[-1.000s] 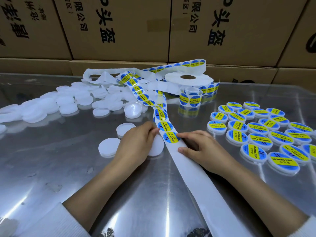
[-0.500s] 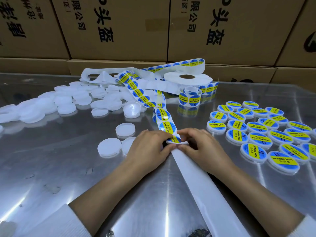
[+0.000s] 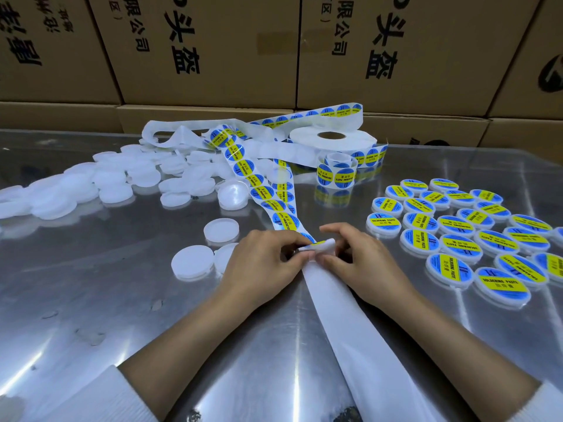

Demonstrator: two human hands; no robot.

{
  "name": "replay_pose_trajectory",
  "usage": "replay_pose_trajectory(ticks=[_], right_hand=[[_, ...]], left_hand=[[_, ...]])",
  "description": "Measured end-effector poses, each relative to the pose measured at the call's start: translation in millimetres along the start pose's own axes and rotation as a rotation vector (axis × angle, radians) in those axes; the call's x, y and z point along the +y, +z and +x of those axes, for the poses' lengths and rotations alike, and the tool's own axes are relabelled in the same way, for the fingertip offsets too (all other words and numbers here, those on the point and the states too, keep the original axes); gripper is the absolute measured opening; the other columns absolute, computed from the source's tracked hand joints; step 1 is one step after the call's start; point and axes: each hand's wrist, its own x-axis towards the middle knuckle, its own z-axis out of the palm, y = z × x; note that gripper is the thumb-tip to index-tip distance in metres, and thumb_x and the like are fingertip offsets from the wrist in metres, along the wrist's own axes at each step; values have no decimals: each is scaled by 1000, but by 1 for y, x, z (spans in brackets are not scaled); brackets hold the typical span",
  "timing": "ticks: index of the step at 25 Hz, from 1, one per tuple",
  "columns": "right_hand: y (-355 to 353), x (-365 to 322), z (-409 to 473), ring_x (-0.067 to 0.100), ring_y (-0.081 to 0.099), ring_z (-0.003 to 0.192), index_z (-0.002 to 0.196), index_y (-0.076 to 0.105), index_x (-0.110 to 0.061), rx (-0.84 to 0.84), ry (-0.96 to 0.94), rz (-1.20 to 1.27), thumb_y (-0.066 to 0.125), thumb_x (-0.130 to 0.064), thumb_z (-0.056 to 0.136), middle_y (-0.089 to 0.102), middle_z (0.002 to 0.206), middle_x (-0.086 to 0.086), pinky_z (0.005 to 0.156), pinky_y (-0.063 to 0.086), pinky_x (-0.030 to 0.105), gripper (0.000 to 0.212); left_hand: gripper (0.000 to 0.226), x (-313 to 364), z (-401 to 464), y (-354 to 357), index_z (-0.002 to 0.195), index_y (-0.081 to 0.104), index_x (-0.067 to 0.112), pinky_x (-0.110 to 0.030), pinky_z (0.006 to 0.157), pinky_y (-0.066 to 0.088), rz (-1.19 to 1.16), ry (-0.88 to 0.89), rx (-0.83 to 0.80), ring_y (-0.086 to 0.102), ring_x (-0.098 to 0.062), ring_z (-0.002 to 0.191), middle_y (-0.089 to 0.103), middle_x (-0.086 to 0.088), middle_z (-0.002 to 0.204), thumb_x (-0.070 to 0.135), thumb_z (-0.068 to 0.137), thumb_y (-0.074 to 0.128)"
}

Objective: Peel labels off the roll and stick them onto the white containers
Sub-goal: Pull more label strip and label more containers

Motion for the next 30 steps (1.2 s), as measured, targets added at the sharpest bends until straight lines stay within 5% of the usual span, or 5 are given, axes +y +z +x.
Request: replay_pose_trajectory(ticks=[7, 16, 23, 26, 30], right_hand=[[-2, -1, 0, 13, 51, 86, 126, 51, -30, -42, 41, 12, 66, -30, 85, 50, 74, -13, 81, 46, 36, 44], [-7, -4, -2, 11, 52, 91, 124, 48, -29, -44, 67, -21, 66, -32, 83, 54, 80, -15, 80, 46, 36, 45], [-11, -7, -2, 8, 52, 91, 96, 48, -24, 82, 110, 48, 71, -28, 78, 55, 98, -9, 79, 44, 27, 29], [-17, -18, 2, 5, 47, 67, 73, 53, -18, 291, 136, 359, 61, -34, 88, 54, 71, -11, 64, 38, 20, 23], [-23, -30, 6, 8, 47, 39, 48, 57, -15, 122, 354, 749, 47, -40, 94, 55, 45, -2, 41, 37, 16, 54]], left_hand=[[17, 7, -3, -3, 78, 74, 33, -2, 59, 41, -225, -47, 31, 64, 10, 68, 65, 30, 65, 16, 79, 72], [25, 12, 1, -11, 71, 67, 37, -13, 71, 48, -339, -56, 205, 64, 7, 69, 69, 24, 78, 16, 85, 68], [10, 11, 7, -24, 83, 71, 21, -12, 70, 45, -418, -47, 333, 63, 3, 68, 70, 14, 74, 16, 88, 65], [8, 17, 2, -23, 80, 69, 32, -12, 68, 44, -320, 43, 314, 62, 3, 68, 68, 20, 71, 26, 85, 66], [12, 18, -3, -18, 81, 72, 27, -25, 78, 45, -141, 153, 264, 63, -4, 68, 67, 24, 73, 38, 79, 67]])
